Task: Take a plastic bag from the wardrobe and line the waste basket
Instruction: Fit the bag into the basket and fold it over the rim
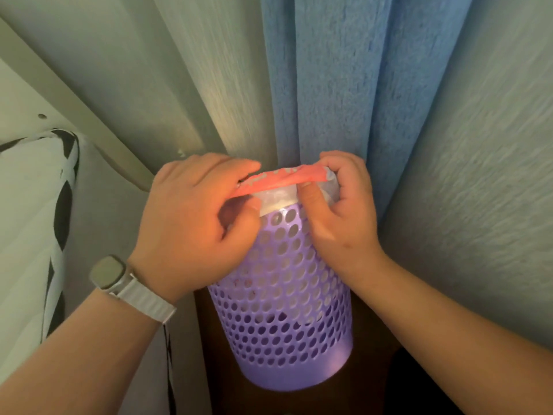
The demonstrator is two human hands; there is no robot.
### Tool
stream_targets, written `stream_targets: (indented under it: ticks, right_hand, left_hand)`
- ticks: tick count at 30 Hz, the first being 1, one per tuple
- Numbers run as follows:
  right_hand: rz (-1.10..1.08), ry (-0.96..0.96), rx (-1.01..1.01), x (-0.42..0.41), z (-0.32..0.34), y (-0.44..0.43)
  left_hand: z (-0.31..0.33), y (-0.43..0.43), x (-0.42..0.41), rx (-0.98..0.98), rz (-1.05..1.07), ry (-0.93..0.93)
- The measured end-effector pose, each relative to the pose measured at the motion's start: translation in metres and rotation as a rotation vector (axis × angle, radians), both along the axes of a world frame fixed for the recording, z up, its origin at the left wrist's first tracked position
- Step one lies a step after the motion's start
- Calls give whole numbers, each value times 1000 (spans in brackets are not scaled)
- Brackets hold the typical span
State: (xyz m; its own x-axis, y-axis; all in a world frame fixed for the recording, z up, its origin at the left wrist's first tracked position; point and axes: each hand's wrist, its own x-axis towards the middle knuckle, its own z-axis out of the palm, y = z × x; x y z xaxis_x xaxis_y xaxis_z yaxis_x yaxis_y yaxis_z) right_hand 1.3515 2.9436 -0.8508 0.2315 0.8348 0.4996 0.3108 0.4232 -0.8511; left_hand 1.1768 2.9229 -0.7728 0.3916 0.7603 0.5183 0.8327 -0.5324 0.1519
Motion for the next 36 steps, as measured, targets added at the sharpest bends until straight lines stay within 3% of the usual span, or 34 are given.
stream_targets:
  ticks: [10, 18, 28, 36]
  right_hand:
    - [7, -49, 1, -21, 6, -10]
    - [63, -27, -55, -9, -1, -7]
    - [23, 28, 24, -3, 2, -5]
    - [-35, -31, -6, -11, 14, -10]
  left_hand:
    - [-11, 1, 9, 52, 99, 101]
    - [-6, 7, -10, 41, 57, 3]
    - [-6, 3, -4, 46, 45, -76]
    - [1, -6, 17, 142, 55, 110]
